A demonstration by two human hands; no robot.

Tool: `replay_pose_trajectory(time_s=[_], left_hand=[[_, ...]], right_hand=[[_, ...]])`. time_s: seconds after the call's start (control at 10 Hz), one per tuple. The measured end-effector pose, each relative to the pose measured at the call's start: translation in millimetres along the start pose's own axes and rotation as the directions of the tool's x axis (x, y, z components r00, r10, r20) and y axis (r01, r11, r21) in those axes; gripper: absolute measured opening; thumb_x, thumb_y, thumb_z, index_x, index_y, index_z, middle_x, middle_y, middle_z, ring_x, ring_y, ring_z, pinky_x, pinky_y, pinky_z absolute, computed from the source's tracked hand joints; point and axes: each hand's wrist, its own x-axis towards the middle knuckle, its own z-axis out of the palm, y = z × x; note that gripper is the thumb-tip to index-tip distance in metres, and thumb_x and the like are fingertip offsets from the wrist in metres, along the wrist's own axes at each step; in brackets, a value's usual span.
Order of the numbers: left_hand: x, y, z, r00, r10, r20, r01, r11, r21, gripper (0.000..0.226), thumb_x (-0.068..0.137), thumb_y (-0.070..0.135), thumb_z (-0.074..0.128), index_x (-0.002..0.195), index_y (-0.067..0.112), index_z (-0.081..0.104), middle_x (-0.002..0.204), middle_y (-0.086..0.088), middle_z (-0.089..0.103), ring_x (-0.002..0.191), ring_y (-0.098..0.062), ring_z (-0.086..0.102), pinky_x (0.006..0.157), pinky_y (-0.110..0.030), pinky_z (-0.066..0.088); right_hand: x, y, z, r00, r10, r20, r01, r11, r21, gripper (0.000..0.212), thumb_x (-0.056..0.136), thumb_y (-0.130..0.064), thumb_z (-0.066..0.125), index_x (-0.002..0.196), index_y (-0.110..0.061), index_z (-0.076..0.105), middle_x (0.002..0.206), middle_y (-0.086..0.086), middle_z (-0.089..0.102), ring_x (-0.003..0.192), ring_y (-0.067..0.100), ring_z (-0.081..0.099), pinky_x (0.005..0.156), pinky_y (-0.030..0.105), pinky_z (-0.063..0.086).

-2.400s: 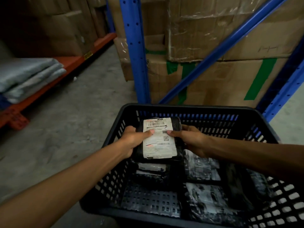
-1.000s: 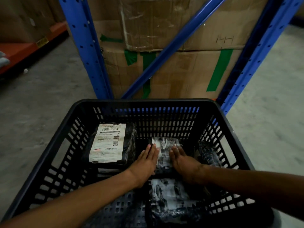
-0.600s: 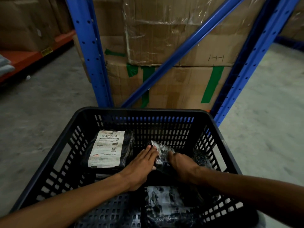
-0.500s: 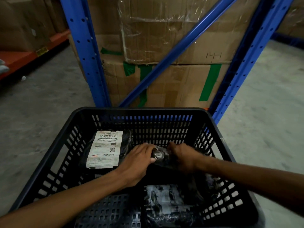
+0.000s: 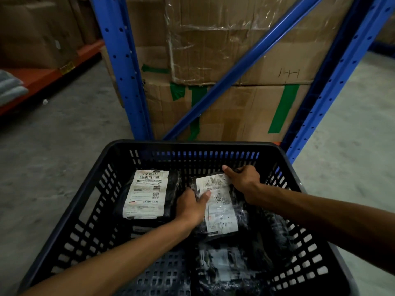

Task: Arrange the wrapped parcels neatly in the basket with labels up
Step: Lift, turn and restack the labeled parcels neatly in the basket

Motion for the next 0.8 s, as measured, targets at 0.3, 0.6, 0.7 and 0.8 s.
replay_pose_trajectory(time_s=[0.3,0.6,0.7,0.8], left_hand=[[34.5,-19.0,29.2,0.996,-0.021,-0.086,0.046,0.951,0.305,0.055,0.098,0.013,0.051,0.147,-0.003,0.031,0.137,-0.018,0.058,0.125,-0.032,0.058,0.100,-0.039,0.050],[65.8,-37.1,43.1,0.995,-0.095,0.037,0.071,0.903,0.423,0.056,0.096,0.002,0.046,0.147,-0.008,0.027,0.145,-0.026,0.047,0.132,-0.037,0.050,0.106,-0.036,0.042],[51.7,-24.6,33.3,0.962,-0.198,0.189,0.084,0.870,0.486,0.075,0.101,0.006,0.040,0.156,-0.004,-0.009,0.166,-0.024,-0.001,0.154,-0.039,0.005,0.125,-0.040,0.016],[22.1,-19.6,8.4,0.886,-0.140,0.442,-0.155,0.808,0.568,0.083,0.100,0.014,0.039,0.153,-0.004,-0.022,0.162,-0.022,-0.025,0.152,-0.037,-0.021,0.124,-0.042,0.002]], right_hand=[[-9.4,45.8,30.0,0.879,0.203,0.432,-0.155,0.977,-0.144,0.083,0.084,-0.010,0.074,0.153,-0.019,0.028,0.133,0.008,0.058,0.105,0.027,0.061,0.059,0.026,0.047],[-5.2,51.3,54.9,0.892,0.208,0.402,0.263,0.483,-0.835,0.082,0.101,-0.033,0.048,0.157,0.002,-0.001,0.164,0.026,0.004,0.150,0.043,0.014,0.122,0.046,0.024],[-24.0,28.8,28.2,0.811,0.197,0.551,0.443,0.409,-0.798,0.060,0.104,-0.028,0.043,0.153,0.003,0.027,0.161,0.025,0.025,0.147,0.037,0.030,0.118,0.039,0.031],[-44.4,17.8,-3.9,0.746,0.082,0.661,0.556,0.469,-0.686,0.046,0.098,-0.030,0.052,0.136,-0.005,0.053,0.143,0.016,0.055,0.128,0.031,0.055,0.103,0.033,0.045]])
